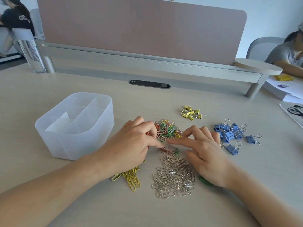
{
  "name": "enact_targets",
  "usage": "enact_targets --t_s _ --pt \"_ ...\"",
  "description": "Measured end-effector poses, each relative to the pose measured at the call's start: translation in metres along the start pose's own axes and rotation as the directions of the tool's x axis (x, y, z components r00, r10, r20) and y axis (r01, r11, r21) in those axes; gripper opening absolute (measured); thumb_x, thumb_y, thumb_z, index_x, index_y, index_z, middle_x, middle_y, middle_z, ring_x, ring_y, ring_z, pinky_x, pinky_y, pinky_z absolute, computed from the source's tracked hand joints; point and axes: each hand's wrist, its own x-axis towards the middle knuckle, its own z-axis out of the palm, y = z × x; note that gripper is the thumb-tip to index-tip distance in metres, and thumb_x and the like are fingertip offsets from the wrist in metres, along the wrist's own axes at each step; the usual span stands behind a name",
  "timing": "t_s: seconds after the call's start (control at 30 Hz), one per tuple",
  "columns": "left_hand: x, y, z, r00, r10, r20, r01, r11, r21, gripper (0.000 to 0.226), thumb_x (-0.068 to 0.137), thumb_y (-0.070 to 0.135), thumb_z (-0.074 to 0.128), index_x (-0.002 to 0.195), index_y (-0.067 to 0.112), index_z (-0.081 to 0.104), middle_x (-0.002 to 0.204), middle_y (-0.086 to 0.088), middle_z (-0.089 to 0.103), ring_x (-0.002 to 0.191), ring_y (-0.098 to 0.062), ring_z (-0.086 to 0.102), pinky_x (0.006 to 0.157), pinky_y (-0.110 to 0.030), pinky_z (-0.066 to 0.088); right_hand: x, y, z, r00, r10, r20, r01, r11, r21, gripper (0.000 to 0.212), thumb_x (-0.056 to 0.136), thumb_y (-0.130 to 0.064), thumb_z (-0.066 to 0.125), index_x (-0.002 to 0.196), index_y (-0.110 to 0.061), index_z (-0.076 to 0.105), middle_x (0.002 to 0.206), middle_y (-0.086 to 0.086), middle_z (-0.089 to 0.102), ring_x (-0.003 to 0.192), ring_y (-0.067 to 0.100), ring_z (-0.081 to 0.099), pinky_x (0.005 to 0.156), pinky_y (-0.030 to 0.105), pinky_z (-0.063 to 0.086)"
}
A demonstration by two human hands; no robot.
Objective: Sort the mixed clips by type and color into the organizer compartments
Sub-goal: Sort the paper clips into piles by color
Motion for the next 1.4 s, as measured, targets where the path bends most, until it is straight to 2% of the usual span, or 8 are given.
enact_targets --t_s 0.2,0.4,0.7,0.83,1.03,1.2,1.3,1.4 --pt "0.000 0.000 -0.001 1.000 0.013 0.021 -0.013 1.000 0.017 0.047 0.080 0.008 0.048 0.103 0.040 0.074 0.091 0.017 0.051 0.084 -0.007 0.031 0.075 -0.027 0.034 0.000 0.001 0.000 1.000 -0.003 0.029 0.004 0.999 -0.048 0.057 0.084 -0.034 0.020 0.121 -0.060 0.055 0.101 -0.019 0.036 0.097 0.007 0.034 0.088 0.035 0.022" --pt "-0.001 0.000 -0.001 0.999 -0.037 0.039 0.037 0.999 -0.007 0.056 0.080 0.020 0.027 0.104 0.041 0.073 0.092 0.018 0.050 0.088 -0.008 0.037 0.078 -0.026 0.034 -0.002 0.006 -0.002 0.998 0.017 -0.064 -0.020 0.999 -0.042 0.054 0.082 -0.028 0.026 0.108 -0.052 0.067 0.097 -0.017 0.043 0.090 0.011 0.039 0.082 0.038 0.026" --pt "0.000 0.001 0.000 0.997 -0.038 0.061 0.038 0.999 -0.001 0.057 0.077 0.017 0.030 0.106 0.042 0.072 0.092 0.019 0.049 0.086 -0.005 0.033 0.079 -0.025 0.032 -0.001 -0.004 -0.004 0.995 -0.033 0.097 0.043 0.994 -0.100 0.062 0.082 -0.034 0.015 0.131 -0.065 0.039 0.104 -0.021 0.032 0.099 0.003 0.029 0.086 0.028 0.016" --pt "-0.001 0.003 0.001 0.998 -0.036 0.057 0.037 0.999 -0.011 0.054 0.076 0.010 0.042 0.107 0.042 0.072 0.093 0.019 0.050 0.087 -0.004 0.033 0.080 -0.024 0.030 -0.001 0.001 -0.002 1.000 -0.005 0.015 0.007 0.992 -0.123 0.058 0.085 -0.031 0.020 0.125 -0.060 0.051 0.102 -0.018 0.037 0.095 0.009 0.035 0.086 0.033 0.020" --pt "-0.001 0.002 0.000 0.996 -0.048 0.070 0.047 0.999 0.010 0.052 0.078 0.015 0.038 0.105 0.043 0.072 0.093 0.020 0.049 0.088 -0.002 0.032 0.081 -0.022 0.027 -0.001 0.009 0.000 0.998 0.006 -0.055 -0.012 0.994 -0.108 0.057 0.083 -0.029 0.023 0.113 -0.054 0.064 0.097 -0.017 0.043 0.091 0.014 0.041 0.083 0.037 0.024" --pt "0.000 -0.003 -0.002 0.997 -0.065 0.051 0.063 0.997 0.045 0.048 0.080 0.018 0.038 0.104 0.042 0.073 0.093 0.019 0.051 0.090 -0.003 0.035 0.081 -0.023 0.027 -0.003 0.009 -0.005 0.991 -0.020 -0.134 0.020 1.000 -0.001 0.053 0.078 -0.023 0.031 0.102 -0.050 0.070 0.092 -0.021 0.045 0.087 0.007 0.040 0.080 0.031 0.023" --pt "0.000 -0.004 -0.002 0.995 -0.075 0.061 0.071 0.996 0.061 0.056 0.079 0.025 0.027 0.108 0.041 0.071 0.093 0.019 0.050 0.091 -0.005 0.037 0.082 -0.026 0.032 -0.003 0.000 -0.008 0.991 -0.116 -0.074 0.120 0.992 0.045 0.059 0.075 -0.014 0.036 0.110 -0.053 0.065 0.094 -0.021 0.043 0.089 0.003 0.037 0.084 0.025 0.022" --pt "0.000 -0.003 -0.002 0.997 -0.052 0.051 0.048 0.997 0.066 0.055 0.080 0.019 0.031 0.110 0.043 0.071 0.093 0.019 0.050 0.089 -0.008 0.039 0.081 -0.028 0.036 -0.002 -0.004 -0.005 0.989 -0.148 0.023 0.147 0.989 0.024 0.061 0.078 -0.023 0.030 0.120 -0.058 0.057 0.100 -0.023 0.038 0.097 0.002 0.035 0.088 0.025 0.020"
